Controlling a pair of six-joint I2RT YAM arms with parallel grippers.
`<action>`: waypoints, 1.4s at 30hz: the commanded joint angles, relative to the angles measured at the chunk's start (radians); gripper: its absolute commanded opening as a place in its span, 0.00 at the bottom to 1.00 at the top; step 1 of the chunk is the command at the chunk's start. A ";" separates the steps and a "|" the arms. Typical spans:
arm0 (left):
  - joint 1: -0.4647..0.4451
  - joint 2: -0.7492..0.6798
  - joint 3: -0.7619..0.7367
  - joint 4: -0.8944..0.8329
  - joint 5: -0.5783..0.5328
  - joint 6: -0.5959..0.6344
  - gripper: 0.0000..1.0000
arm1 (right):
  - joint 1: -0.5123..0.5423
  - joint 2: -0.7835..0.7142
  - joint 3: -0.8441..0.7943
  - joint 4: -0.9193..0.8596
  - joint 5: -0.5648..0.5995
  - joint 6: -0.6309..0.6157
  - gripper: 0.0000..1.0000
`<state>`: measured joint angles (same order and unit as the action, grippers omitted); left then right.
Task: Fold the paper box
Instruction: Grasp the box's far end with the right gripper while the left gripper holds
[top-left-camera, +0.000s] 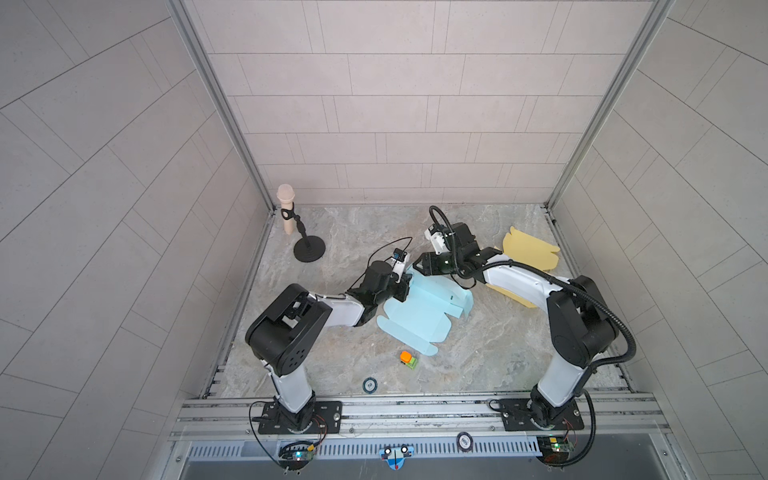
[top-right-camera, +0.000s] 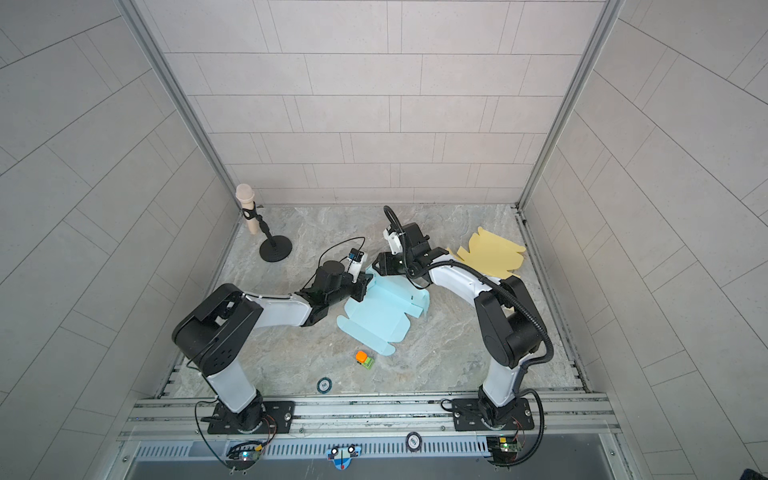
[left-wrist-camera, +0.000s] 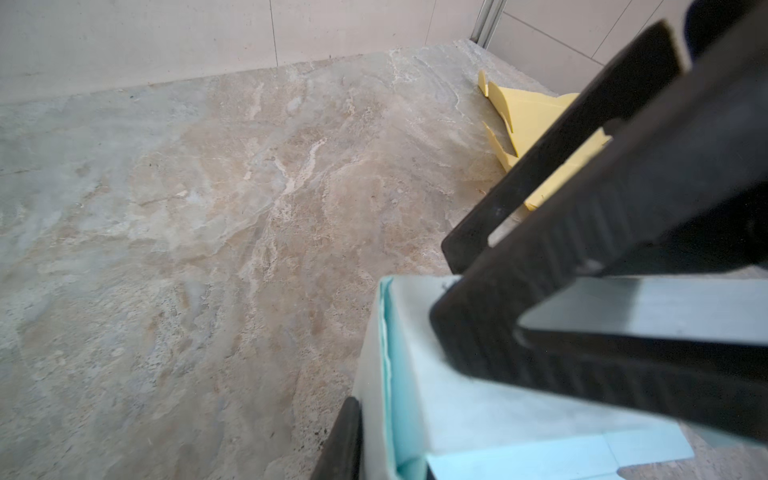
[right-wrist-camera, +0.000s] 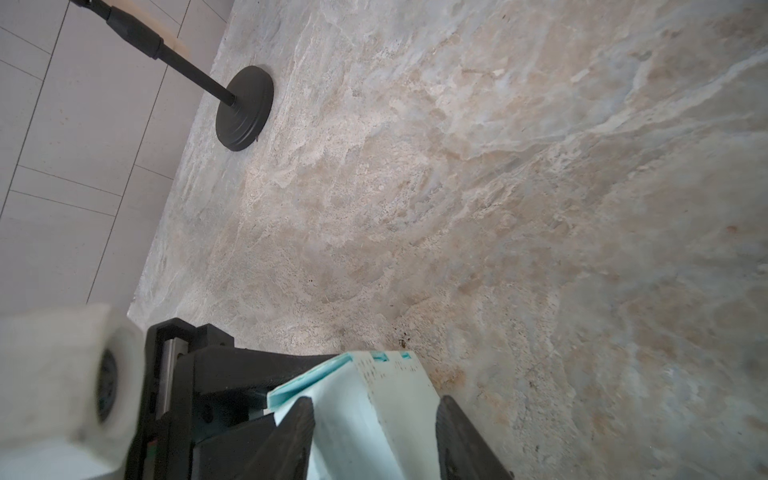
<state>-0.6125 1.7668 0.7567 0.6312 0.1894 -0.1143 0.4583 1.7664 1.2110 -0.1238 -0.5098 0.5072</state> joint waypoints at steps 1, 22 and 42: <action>-0.006 0.032 0.055 0.010 -0.035 0.013 0.17 | -0.010 0.026 -0.039 0.056 -0.069 0.052 0.48; -0.006 0.119 0.110 -0.029 -0.080 -0.004 0.17 | -0.016 0.068 -0.099 0.119 -0.130 0.102 0.40; -0.029 0.129 0.061 0.026 -0.125 -0.082 0.41 | -0.012 0.013 -0.150 0.098 -0.055 0.096 0.38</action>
<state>-0.6312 1.8755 0.8108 0.6334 0.0872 -0.1909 0.4366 1.7920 1.0977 0.0631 -0.6128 0.6003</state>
